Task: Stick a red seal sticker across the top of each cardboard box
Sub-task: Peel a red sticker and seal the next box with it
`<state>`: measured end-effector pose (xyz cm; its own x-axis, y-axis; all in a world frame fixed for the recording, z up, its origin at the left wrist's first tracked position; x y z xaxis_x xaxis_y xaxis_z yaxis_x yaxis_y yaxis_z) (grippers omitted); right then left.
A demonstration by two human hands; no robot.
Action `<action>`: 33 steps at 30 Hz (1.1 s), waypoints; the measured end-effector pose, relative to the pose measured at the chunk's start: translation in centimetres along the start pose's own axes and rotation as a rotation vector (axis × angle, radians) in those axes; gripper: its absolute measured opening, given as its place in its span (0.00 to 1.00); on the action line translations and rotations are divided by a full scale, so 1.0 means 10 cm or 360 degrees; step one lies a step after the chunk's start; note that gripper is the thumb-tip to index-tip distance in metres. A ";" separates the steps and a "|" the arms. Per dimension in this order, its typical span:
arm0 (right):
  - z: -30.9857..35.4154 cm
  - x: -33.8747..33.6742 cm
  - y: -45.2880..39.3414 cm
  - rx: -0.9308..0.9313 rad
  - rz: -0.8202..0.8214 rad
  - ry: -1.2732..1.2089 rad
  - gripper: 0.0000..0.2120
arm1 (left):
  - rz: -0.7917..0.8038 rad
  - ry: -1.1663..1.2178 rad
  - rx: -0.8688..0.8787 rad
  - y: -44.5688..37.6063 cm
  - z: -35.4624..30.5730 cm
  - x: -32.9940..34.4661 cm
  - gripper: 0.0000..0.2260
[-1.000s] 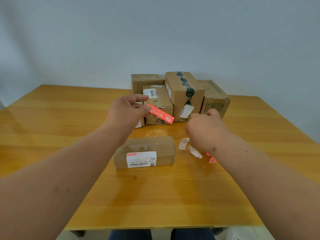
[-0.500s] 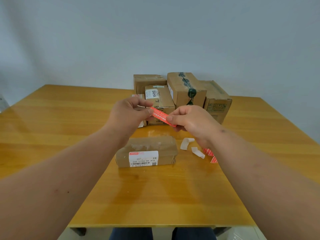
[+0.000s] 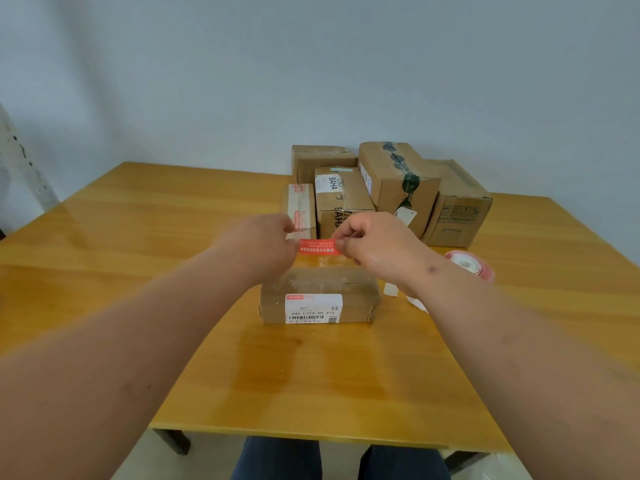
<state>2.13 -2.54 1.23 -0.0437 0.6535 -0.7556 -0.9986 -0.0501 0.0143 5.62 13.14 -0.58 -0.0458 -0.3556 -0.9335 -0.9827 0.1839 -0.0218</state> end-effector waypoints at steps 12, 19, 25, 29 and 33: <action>-0.20 0.17 -0.06 0.0241 0.0189 -0.0001 0.05 | 0.0380 0.0840 -0.0136 0.00 0.06 0.20 0.01; -0.21 0.24 -0.10 0.0309 0.0200 0.0324 0.10 | 0.0405 0.0462 -0.0082 -0.04 -0.03 0.25 0.04; -0.19 0.25 -0.12 0.0328 0.0233 0.0363 0.06 | 0.0411 0.0374 -0.0061 -0.06 -0.06 0.26 0.03; -0.20 0.27 -0.16 0.0340 0.0242 0.0375 0.07 | 0.0441 0.0404 -0.0088 -0.08 -0.05 0.26 0.02; -0.24 0.30 -0.23 0.0349 0.0245 0.0414 0.06 | 0.0469 0.0462 -0.0121 -0.10 -0.03 0.27 0.03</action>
<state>4.34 -2.22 -2.66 -0.2133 0.4359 -0.8744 -0.9645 0.0487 0.2596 6.43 11.68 -2.99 -0.3647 -0.5435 -0.7560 -0.9301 0.2517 0.2677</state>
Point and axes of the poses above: each hand's wrist, its own y-axis away from the middle knuckle, its own x-axis out of the palm, z = x × y, the point moved 5 cm from there along -y, towards the middle knuckle, and after that the axes turned 3 degrees about x, right-handed, at the moved point
